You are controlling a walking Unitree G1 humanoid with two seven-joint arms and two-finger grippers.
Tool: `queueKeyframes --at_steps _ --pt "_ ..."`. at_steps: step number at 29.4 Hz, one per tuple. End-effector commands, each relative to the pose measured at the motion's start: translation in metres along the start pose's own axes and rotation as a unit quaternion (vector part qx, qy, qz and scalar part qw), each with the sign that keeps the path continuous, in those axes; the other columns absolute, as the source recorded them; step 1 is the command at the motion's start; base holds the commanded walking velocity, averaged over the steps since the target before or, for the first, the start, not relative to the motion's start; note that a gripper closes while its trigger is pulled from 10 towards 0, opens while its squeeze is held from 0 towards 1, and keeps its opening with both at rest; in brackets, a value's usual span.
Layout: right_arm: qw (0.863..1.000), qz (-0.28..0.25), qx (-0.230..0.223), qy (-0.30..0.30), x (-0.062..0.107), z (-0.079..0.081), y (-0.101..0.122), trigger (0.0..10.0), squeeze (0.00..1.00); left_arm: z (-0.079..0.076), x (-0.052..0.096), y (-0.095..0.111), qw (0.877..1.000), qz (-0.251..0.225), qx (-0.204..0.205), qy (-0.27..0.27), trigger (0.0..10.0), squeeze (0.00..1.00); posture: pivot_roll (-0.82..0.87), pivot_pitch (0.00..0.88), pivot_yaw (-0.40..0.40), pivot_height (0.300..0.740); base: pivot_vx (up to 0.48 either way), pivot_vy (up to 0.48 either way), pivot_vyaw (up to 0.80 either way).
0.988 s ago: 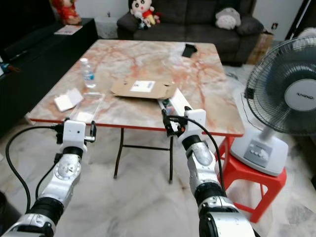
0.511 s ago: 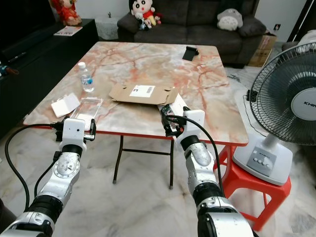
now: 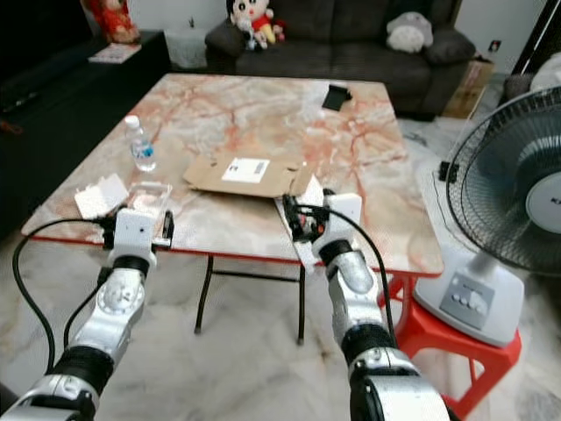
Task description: Picking trash to rubbish bin
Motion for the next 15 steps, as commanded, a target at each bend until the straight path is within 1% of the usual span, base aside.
queueKeyframes --at_steps 1,4,15 --pt "1.0 -0.002 -0.003 0.0 -0.0026 -0.0006 0.003 10.0 0.0 -0.0017 -0.0017 0.0028 1.0 -0.003 0.001 -0.004 10.0 0.0 0.01 0.0 -0.008 0.74 0.356 0.0 -0.64" --pt "1.0 -0.002 -0.005 0.001 -0.0028 -0.0002 0.0031 10.0 0.0 -0.0017 -0.0021 0.0031 1.0 -0.003 0.001 -0.005 10.0 0.0 0.01 0.0 -0.01 0.74 0.354 0.0 -0.75" --pt "1.0 -0.003 -0.002 -0.001 -0.0025 -0.001 0.0035 10.0 0.0 -0.0001 -0.0017 0.0024 1.0 -0.001 0.002 -0.003 10.0 0.0 0.01 0.0 -0.016 0.74 0.352 0.0 0.0"
Point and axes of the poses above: a point about 5 cm out from each wrist's last joint towards the gripper, its own x axis pointing back from the gripper into the wrist, its own y axis along the axis of the wrist's last joint, z = x × y, the point moved 3 cm from there along -x, pointing out of the wrist towards the gripper, and after that the axes turned 9 degrees about x, right-handed, at the moved point
